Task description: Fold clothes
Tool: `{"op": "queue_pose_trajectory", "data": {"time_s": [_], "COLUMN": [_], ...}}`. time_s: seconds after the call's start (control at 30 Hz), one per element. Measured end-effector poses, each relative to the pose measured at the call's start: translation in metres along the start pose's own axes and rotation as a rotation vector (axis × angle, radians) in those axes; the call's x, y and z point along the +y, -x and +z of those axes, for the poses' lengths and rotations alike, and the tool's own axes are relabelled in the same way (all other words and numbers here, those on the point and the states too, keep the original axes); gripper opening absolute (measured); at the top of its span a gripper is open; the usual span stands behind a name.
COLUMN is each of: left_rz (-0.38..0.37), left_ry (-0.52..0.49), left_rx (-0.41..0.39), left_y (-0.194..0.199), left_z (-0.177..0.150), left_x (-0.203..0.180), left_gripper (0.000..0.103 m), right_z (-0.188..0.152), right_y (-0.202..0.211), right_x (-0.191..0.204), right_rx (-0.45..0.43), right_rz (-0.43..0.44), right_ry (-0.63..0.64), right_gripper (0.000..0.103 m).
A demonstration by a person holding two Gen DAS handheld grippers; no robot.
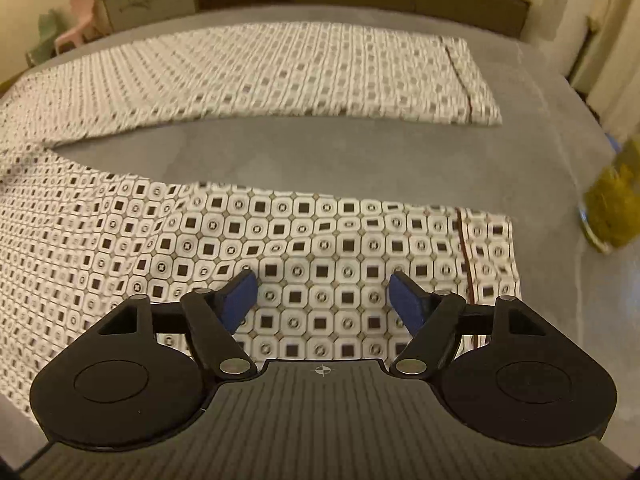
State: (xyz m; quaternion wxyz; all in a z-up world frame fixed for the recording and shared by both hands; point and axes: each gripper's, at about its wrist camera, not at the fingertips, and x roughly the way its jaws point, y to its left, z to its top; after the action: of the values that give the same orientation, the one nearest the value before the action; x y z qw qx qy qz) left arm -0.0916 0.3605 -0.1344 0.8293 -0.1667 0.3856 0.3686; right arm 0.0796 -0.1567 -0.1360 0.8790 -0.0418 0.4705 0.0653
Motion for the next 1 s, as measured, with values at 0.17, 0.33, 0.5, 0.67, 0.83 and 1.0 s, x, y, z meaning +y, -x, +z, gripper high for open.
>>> {"op": "queue_pose_trajectory", "data": {"time_s": [0.17, 0.33, 0.5, 0.67, 0.83, 1.0], "left_rz": [-0.162, -0.313, -0.281, -0.194, -0.115, -0.312], "left_ry": [0.024, -0.124, -0.259, -0.302, -0.234, -0.173], "left_rx": [-0.012, 0.027, 0.053, 0.043, 0.051, 0.098], "left_y": [0.035, 0.045, 0.03, 0.018, 0.021, 0.053], "left_z": [0.002, -0.004, -0.017, -0.033, -0.022, -0.029], "left_x": [-0.009, -0.04, -0.056, -0.055, -0.054, -0.046], "left_gripper": [0.056, 0.057, 0.057, 0.068, 0.059, 0.058], "right_z": [-0.007, -0.029, -0.031, -0.015, -0.004, -0.017], "right_y": [0.018, 0.037, 0.019, 0.005, -0.004, 0.033], "right_x": [-0.027, -0.053, -0.065, -0.058, -0.071, -0.058], "right_rx": [-0.056, -0.081, -0.034, -0.051, -0.083, -0.139], "right_rz": [-0.023, -0.058, -0.092, -0.1, -0.191, -0.064], "right_ry": [-0.117, -0.174, -0.187, -0.127, -0.188, -0.246], "right_gripper": [0.059, 0.061, 0.062, 0.064, 0.063, 0.053]}}
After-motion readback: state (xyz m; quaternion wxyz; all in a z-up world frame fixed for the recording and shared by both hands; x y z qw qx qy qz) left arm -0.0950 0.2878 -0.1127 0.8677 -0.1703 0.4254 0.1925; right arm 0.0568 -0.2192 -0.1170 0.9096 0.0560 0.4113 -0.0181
